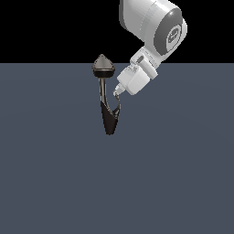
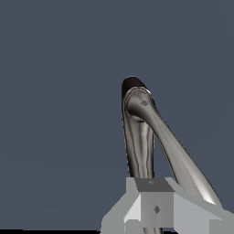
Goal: Turn on the faucet by rotating a designated handle.
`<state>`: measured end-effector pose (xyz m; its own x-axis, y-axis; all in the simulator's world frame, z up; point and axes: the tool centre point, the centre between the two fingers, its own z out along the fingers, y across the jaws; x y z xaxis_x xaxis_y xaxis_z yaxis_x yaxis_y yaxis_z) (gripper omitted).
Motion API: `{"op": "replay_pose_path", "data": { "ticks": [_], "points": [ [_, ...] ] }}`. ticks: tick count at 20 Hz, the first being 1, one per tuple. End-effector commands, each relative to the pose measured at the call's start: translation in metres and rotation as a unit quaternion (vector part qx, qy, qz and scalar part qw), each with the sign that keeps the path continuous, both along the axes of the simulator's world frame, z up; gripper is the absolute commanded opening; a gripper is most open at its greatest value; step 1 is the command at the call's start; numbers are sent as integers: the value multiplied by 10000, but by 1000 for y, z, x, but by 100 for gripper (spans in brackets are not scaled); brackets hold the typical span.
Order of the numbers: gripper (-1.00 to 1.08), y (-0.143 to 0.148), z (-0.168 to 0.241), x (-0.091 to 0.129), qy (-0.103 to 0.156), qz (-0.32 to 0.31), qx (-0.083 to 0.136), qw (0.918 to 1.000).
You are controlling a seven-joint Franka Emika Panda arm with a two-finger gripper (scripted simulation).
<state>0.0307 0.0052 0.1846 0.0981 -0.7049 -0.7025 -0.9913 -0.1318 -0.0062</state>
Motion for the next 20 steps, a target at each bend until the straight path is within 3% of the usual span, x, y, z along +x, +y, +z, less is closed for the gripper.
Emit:
{"op": "replay_pose_path", "data": {
  "ticks": [1, 15, 17, 20],
  "points": [
    [-100, 0, 0, 0, -2, 3, 1, 10000],
    [-100, -17, -12, -50, 24, 53, 27, 10000],
    [-100, -9, -3, -40, -87, 90, 22, 9999],
    [-100, -25, -18, -48, -49, 79, 25, 10000]
  ]
}}
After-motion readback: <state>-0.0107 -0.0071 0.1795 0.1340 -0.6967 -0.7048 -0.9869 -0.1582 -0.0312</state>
